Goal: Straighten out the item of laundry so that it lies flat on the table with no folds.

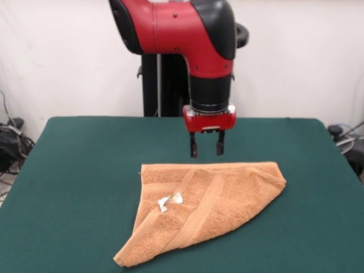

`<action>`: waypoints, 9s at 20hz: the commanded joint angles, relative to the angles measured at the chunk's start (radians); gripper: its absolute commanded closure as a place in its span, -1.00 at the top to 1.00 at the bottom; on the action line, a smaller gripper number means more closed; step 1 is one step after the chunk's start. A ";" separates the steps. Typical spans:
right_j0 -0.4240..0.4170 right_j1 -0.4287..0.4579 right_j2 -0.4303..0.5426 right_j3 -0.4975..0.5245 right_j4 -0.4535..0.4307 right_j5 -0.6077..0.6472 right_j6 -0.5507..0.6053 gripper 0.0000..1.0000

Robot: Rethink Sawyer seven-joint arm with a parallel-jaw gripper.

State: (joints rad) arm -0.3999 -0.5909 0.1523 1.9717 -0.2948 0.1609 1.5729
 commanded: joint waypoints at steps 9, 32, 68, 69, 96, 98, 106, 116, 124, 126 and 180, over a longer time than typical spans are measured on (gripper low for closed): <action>-0.012 0.085 0.030 -0.075 0.061 -0.030 0.165 1.00; 0.006 0.038 0.042 -0.143 0.033 0.034 0.103 1.00; -0.063 0.120 0.016 -0.198 -0.062 -0.002 0.046 1.00; -0.065 0.129 0.017 -0.204 -0.066 -0.003 0.047 1.00; -0.085 0.178 0.018 -0.085 -0.131 -0.114 0.121 1.00; -0.078 0.163 0.019 -0.056 -0.126 -0.120 0.132 1.00; -0.047 0.150 0.012 -0.024 -0.103 -0.136 0.158 1.00; -0.009 0.188 -0.015 -0.038 -0.093 -0.179 0.173 1.00; -0.009 0.211 -0.011 -0.057 -0.090 -0.189 0.167 1.00; -0.009 0.221 -0.009 -0.053 -0.095 -0.205 0.171 1.00; 0.001 -0.040 0.045 0.031 -0.004 0.056 0.126 -1.00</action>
State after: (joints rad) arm -0.4142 -0.5305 0.1163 1.9488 -0.3674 0.0348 1.5729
